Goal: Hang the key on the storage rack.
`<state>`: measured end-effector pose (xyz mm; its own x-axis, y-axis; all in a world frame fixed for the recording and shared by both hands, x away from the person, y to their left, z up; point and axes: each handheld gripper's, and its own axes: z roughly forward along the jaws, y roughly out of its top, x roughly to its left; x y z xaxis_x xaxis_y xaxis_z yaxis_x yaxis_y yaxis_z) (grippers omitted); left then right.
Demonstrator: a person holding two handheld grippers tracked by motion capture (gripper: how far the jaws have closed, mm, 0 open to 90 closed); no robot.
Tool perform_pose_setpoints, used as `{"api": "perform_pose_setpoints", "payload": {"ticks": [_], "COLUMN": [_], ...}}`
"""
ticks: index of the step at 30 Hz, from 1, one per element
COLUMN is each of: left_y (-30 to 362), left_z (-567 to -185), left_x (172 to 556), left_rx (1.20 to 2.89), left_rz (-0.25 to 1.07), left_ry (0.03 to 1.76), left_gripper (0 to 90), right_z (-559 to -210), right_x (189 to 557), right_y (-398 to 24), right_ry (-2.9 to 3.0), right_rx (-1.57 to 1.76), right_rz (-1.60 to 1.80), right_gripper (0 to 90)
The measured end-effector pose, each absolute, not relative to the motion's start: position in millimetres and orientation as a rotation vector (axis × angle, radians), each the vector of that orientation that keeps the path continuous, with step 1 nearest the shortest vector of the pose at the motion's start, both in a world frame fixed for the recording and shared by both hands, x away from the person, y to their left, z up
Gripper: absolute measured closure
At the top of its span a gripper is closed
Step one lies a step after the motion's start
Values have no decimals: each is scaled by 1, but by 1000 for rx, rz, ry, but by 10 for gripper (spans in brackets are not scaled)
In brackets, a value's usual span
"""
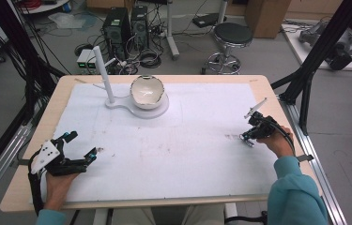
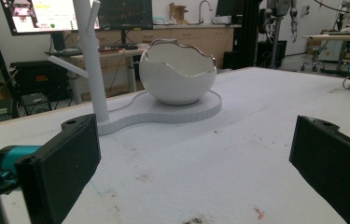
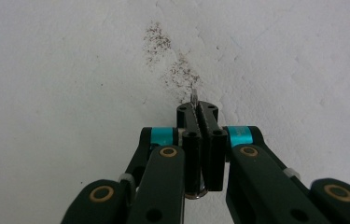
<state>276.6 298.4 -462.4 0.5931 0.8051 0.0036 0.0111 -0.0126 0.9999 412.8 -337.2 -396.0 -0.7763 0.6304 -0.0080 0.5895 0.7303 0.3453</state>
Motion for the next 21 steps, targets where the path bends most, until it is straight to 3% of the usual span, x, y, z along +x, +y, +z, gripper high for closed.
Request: {"api": "perform_pose_setpoints", "payload": {"ticks": [10,21], "left_y": [299,302], "left_z": [-462,-460], "left_x": [277,281], "left_rx": [1459,1466], "left_rz": [724,702], "left_ry": [743,786], "left_gripper": [24,24], "right_z": [-393,-367], "right_x": [411,402], "right_y": [-339,-347], "right_ry": [2793,2638], "right_rx": [1012,964], "right_rz": [615,1085], "right_gripper": [894,894]}}
